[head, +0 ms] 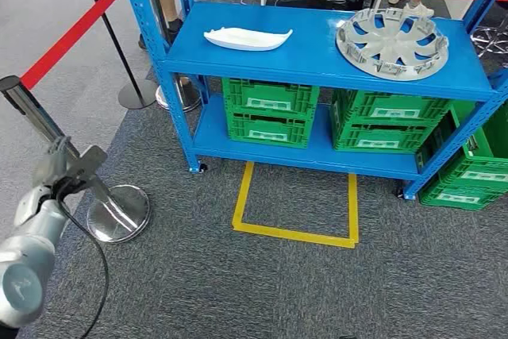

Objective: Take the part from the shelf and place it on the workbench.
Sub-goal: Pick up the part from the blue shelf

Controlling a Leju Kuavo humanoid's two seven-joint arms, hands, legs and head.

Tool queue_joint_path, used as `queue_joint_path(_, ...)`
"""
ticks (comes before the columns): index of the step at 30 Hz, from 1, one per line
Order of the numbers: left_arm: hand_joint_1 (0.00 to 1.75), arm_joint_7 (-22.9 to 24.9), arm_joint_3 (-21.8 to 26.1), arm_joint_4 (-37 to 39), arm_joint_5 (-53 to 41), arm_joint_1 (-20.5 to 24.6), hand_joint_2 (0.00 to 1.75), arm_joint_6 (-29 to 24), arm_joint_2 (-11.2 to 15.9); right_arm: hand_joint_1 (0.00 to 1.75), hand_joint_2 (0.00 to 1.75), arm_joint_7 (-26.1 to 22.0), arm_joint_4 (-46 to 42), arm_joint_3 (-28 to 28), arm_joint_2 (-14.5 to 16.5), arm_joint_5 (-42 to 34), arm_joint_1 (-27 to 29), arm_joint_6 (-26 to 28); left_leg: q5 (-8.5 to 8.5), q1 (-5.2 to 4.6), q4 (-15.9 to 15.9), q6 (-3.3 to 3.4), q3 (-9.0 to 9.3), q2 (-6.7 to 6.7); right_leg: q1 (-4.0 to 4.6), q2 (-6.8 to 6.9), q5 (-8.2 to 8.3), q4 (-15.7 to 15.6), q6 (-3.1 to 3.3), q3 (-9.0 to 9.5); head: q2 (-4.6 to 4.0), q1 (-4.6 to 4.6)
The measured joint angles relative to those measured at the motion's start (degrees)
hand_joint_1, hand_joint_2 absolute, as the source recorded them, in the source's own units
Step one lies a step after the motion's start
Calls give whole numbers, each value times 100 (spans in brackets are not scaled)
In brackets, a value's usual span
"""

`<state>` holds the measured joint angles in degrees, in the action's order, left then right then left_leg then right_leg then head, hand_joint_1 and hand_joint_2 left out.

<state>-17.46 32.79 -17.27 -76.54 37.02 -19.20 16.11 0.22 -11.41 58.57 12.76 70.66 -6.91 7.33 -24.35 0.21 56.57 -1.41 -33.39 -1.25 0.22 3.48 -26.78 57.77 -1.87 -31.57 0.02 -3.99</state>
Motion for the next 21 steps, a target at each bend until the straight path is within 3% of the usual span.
queue_joint_path(9, 0, 42, -742, -4, -290, 609, 175, 86, 171, 0, 175, 27, 0, -76, 1, 45, -86, -24, 0, -1, 0, 0, -2, -1, -2, -1, 1, -1, 0, -4, 0, -1)
queue_joint_path(21, 0, -218, -1600, -37, -430, 863, 175, 97, -130, 0, 175, 57, 0, -150, 2, 86, -133, -27, 0, -2, 0, -1, -2, -2, -2, -4, 2, -1, 1, -5, 0, -1)
